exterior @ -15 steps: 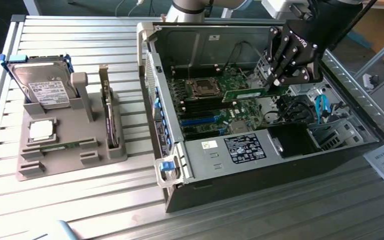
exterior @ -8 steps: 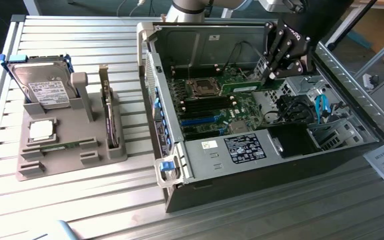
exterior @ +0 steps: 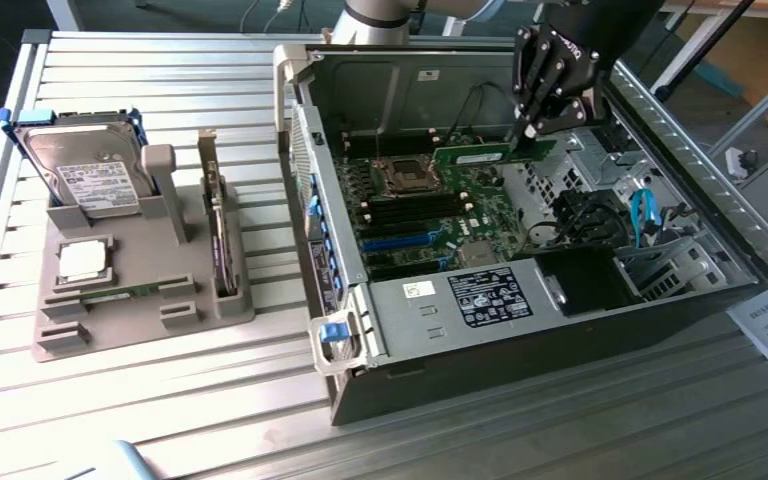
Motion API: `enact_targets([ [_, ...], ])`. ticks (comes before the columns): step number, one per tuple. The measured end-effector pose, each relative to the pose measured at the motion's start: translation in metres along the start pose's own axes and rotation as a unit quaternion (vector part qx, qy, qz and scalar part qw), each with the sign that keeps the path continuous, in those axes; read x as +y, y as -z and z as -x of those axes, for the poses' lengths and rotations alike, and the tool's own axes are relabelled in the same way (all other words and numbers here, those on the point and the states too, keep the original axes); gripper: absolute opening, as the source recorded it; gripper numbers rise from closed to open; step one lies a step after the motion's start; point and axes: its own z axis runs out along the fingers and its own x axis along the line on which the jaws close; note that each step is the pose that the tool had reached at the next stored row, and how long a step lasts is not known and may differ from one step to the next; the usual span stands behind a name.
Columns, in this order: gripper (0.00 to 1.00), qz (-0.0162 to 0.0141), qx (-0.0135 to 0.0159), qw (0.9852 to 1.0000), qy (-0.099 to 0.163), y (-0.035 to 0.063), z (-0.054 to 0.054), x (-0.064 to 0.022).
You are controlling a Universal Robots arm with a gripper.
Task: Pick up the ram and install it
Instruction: 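Pick up the ram and move it above insertion slot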
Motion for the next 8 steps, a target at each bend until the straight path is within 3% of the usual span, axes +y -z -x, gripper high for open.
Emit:
enact_targets([
  [8,0.12,0.0000,0.0001,1.0000,0.000,-0.0013,0.018,0.0002],
])
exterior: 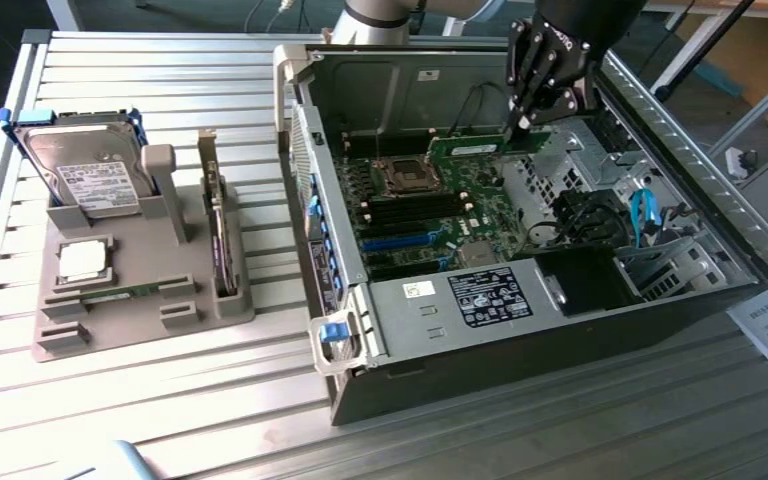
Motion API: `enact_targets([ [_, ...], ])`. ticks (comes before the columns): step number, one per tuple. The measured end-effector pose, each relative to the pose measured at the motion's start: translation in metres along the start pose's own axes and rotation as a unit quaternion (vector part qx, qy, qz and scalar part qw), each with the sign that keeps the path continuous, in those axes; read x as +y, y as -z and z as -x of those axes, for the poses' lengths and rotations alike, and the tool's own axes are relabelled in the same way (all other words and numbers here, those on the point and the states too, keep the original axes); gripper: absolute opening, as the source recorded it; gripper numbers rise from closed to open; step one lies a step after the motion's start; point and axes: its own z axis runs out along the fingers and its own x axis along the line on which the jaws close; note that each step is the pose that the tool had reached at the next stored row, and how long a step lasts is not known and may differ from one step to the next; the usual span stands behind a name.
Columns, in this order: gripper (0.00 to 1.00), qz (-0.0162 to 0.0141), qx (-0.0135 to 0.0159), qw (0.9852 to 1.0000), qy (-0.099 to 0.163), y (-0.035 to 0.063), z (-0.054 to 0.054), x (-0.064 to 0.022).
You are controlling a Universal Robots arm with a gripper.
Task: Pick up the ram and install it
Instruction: 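Pick up the ram and move it above insertion slot, then insert the ram into the slot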
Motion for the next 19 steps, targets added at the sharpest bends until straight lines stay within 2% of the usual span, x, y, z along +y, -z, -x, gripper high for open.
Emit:
enact_targets([
  [6,0.12,0.0000,0.0002,1.0000,0.000,-0.0013,0.017,0.0002],
  [9,0.12,0.0001,0.0003,1.0000,0.000,-0.0017,0.021,0.0002],
  [19,0.12,0.0002,0.0002,1.0000,0.000,-0.0021,0.022,0.0002],
])
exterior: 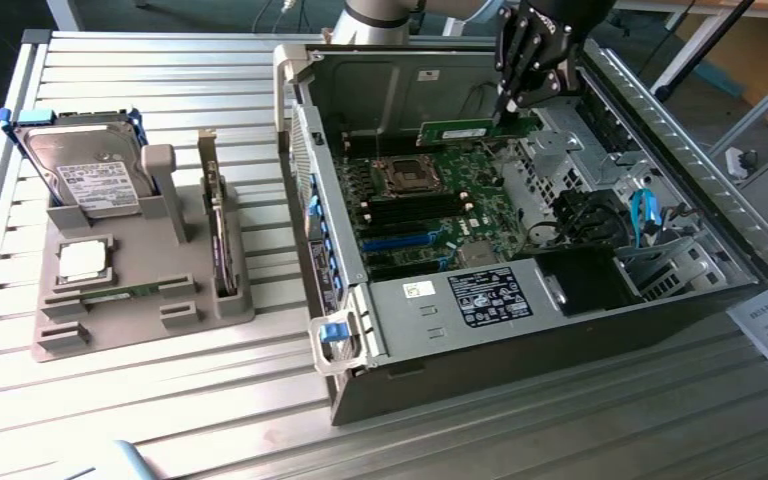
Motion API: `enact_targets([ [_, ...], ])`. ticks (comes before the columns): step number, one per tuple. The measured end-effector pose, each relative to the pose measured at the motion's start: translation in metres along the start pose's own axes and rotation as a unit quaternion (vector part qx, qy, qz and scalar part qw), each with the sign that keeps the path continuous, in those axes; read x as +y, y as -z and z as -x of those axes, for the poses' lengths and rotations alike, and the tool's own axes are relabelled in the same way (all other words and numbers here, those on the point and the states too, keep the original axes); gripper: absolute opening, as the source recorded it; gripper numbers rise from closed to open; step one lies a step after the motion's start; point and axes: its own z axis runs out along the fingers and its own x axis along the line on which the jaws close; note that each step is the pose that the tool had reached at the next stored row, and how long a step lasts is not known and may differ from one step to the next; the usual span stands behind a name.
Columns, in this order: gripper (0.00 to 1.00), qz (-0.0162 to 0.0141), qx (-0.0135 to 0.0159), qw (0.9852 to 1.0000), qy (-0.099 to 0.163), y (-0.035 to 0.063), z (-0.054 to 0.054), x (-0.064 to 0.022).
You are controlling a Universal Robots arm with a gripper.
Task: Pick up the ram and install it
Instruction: 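Insert the ram into the slot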
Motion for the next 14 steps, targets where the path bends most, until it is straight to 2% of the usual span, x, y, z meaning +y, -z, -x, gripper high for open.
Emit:
enact_targets([
  [6,0.12,0.0000,-0.0001,1.0000,0.000,-0.0016,0.000,0.0000],
  [14,0.12,0.0000,0.0000,1.0000,-0.001,-0.0158,0.000,-0.0004],
])
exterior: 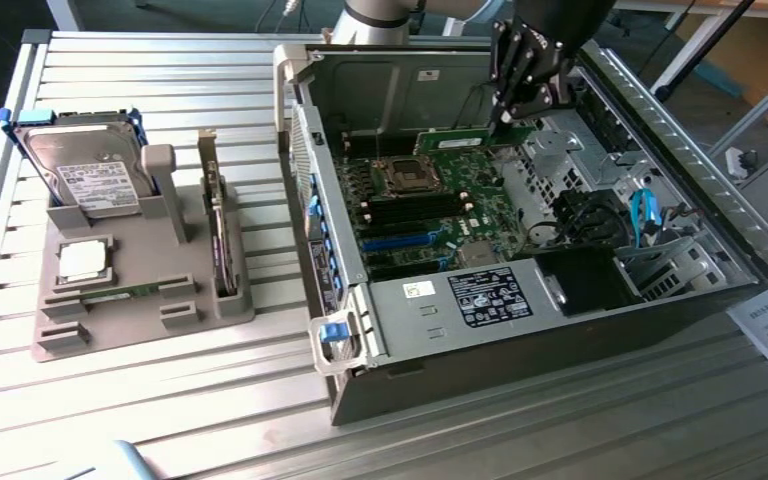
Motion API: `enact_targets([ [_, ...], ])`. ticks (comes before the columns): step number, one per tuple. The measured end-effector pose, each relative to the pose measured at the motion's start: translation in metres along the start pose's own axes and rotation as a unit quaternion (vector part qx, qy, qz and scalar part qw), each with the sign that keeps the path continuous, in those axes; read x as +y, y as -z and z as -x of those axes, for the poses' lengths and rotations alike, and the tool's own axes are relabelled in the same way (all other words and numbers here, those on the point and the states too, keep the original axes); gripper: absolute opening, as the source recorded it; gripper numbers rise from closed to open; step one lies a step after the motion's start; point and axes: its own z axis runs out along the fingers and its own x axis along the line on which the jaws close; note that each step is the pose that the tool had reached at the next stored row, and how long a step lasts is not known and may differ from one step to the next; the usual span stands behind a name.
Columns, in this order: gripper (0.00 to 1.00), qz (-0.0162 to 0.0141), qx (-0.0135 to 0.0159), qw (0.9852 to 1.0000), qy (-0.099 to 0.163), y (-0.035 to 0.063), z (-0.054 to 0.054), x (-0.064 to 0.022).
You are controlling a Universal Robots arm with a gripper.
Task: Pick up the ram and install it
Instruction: 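Insert the ram into the slot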
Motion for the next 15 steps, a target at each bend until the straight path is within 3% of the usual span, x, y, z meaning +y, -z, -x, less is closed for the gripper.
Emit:
enact_targets([
  [15,0.12,0.0000,-0.0001,1.0000,-0.002,-0.0348,0.000,-0.0010],
])
